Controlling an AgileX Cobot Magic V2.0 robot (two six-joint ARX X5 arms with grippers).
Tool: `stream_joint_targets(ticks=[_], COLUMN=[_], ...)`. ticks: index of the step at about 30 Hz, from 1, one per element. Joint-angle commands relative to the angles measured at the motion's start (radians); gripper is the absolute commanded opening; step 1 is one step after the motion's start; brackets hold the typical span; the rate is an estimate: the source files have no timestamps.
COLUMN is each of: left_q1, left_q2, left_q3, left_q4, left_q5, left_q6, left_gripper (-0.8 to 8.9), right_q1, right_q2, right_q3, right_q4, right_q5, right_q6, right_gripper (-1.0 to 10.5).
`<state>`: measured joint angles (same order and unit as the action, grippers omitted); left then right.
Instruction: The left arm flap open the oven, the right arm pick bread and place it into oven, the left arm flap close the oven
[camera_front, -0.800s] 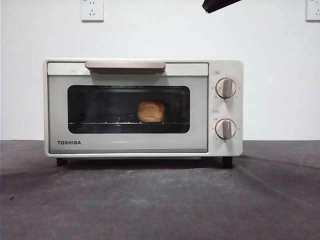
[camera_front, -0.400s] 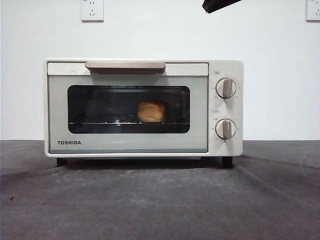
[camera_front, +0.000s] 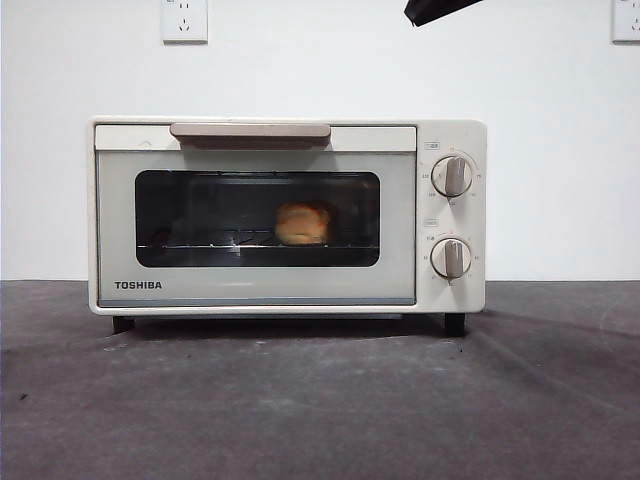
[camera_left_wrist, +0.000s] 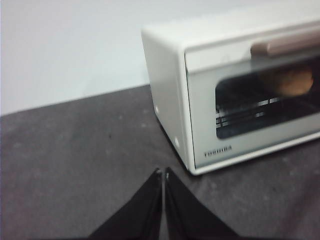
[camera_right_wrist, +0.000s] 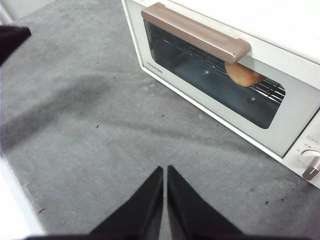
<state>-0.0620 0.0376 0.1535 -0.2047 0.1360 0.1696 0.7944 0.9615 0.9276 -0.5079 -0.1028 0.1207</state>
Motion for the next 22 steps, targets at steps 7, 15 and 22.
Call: stream_joint_targets(ticks=[7,15,22], left_q1=[0.001,-0.002,-0.002], left_q2=[-0.034,-0.034,-0.034], left_q3=[-0.091,-0.14,-0.14], left_q4=[0.011,0.034,0.041], left_q5=[-0.002,-0.002,-0.002], left_q6=[0.002,-0.002,-0.002], left_gripper=[0.16,0.16,0.16], right_q1=[0.008,0.008,0.008], right_q2=[0.005,0.005,0.005], right_q3=[0.008,0.008,0.008], right_q4=[0.011,0.011,0.013], right_q5=[0.001,0.001,0.0], right_q6=[0.009,0.009,0.009], right_gripper=[0.1,0.1,0.1])
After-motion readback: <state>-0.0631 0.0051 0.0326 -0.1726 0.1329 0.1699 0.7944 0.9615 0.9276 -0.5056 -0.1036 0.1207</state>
